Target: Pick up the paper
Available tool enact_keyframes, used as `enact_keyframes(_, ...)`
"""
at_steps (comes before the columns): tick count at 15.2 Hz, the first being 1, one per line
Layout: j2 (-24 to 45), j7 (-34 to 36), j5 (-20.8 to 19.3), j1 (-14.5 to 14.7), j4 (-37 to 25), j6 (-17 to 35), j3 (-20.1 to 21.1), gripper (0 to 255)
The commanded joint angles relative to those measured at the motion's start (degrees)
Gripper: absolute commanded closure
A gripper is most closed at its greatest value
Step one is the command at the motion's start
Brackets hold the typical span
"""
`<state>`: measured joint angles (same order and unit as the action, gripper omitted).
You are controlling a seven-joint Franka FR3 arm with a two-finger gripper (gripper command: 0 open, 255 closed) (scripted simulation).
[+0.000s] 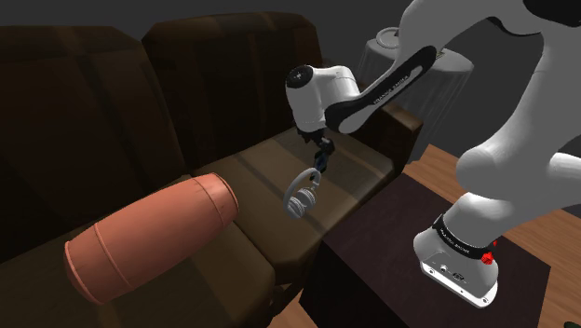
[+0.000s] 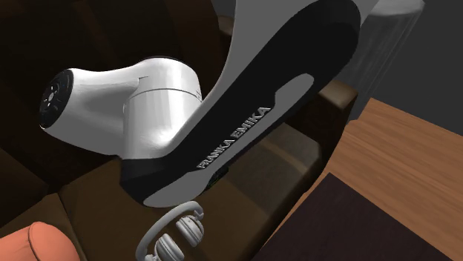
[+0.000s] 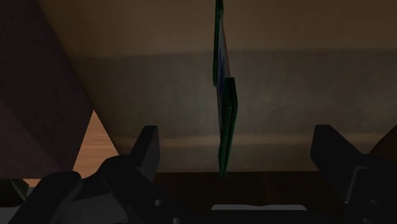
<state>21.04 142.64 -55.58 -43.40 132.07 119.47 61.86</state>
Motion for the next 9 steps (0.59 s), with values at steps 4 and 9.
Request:
enact_keyframes(4, 4.43, 3.72, -4.65, 3.41, -0.77, -0.03, -3.84, 0)
enact_keyframes(9, 4.56, 3.85, -4.79, 3.51, -0.76, -0.02, -3.94, 255)
